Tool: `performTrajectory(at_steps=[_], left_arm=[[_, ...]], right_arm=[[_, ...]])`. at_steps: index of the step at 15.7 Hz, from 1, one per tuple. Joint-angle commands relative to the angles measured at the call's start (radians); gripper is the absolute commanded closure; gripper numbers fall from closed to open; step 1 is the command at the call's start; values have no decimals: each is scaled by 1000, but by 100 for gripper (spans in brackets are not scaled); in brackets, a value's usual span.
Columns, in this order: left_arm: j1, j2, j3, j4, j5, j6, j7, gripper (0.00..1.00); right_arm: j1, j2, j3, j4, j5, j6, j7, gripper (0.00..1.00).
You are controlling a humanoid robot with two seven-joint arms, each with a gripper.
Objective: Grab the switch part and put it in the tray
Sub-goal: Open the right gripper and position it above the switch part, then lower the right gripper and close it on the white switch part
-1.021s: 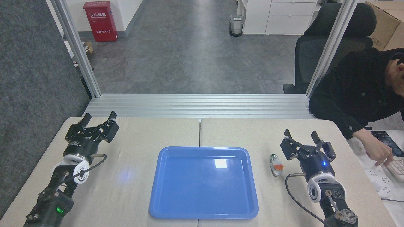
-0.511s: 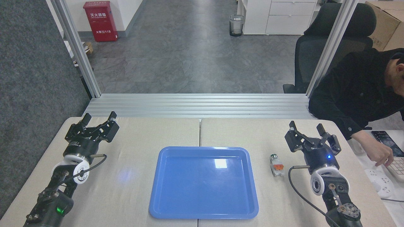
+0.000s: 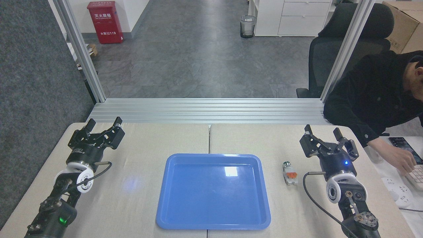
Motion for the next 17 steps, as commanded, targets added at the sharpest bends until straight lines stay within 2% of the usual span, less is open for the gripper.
performTrajectory(at_steps=[1, 8, 10, 12, 14, 17], left_arm=[[0, 0, 0, 0, 0, 0, -1, 0], [0, 0, 0, 0, 0, 0, -1, 0], [0, 0, 0, 0, 0, 0, -1, 0], [0, 0, 0, 0, 0, 0, -1, 0], [0, 0, 0, 0, 0, 0, -1, 0], [0, 0, 0, 0, 0, -1, -1, 0]], right_arm=[[4, 3, -10, -1, 0, -2, 0, 0], [7, 5, -10, -1, -5, -3, -1, 0], [34, 10, 1, 0, 3, -3, 8, 0], [87, 13, 45, 11, 53, -3, 23, 0], [90, 25, 79, 87, 81, 1, 25, 0], [59, 65, 135, 235, 89, 1, 25, 3]])
